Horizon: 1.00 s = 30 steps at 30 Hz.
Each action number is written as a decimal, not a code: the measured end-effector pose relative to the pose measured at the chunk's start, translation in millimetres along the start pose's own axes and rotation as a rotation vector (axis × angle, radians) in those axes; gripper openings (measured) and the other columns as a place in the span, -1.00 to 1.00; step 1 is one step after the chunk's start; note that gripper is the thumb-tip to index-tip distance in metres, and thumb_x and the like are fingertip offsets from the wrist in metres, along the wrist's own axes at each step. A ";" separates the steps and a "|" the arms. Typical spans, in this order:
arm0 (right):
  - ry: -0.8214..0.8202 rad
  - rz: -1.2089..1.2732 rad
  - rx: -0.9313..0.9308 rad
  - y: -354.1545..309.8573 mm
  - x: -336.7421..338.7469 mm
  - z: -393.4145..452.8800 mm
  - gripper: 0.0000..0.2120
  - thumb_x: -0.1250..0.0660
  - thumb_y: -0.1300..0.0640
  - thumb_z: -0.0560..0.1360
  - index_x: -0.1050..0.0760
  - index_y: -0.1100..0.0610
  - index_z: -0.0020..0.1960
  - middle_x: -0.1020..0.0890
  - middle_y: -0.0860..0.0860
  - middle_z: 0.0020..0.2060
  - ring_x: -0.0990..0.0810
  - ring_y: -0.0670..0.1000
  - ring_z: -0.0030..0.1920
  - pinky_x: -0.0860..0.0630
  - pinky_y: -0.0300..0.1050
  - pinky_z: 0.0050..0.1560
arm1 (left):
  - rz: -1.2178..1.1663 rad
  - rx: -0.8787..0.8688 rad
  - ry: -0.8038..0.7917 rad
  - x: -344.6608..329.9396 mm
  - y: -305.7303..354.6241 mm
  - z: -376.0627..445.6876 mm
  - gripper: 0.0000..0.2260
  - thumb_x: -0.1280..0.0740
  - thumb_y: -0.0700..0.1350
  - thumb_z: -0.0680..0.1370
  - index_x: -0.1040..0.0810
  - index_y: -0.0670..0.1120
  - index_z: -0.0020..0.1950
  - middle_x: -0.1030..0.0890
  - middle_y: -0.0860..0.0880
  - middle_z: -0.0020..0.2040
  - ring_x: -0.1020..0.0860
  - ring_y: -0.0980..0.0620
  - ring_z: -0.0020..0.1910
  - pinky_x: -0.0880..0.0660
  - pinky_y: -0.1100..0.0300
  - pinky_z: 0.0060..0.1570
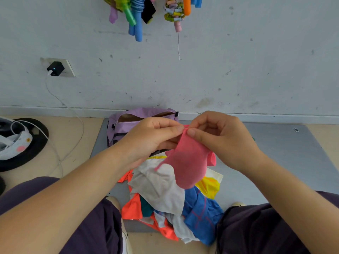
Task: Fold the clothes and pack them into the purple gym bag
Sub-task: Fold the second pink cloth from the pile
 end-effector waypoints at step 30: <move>-0.542 -0.164 -0.163 27.3 14.8 4.4 -0.99 -0.45 0.06 0.49 -0.63 -0.03 -0.09 -0.69 0.02 -0.17 -0.60 0.03 -0.15 -0.54 0.18 0.06 | 0.400 -0.188 0.000 24.4 23.0 -9.4 -0.90 -0.32 -0.25 0.58 -0.59 -0.09 -0.07 -0.64 -0.03 -0.22 -0.64 -0.01 -0.25 -0.59 0.04 -0.07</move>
Point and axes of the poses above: each hand's wrist, its own z-axis towards the middle knuckle, its own x-axis out of the back of the hand, y = z × x, the point moved 3 cm from there along z, towards the middle knuckle
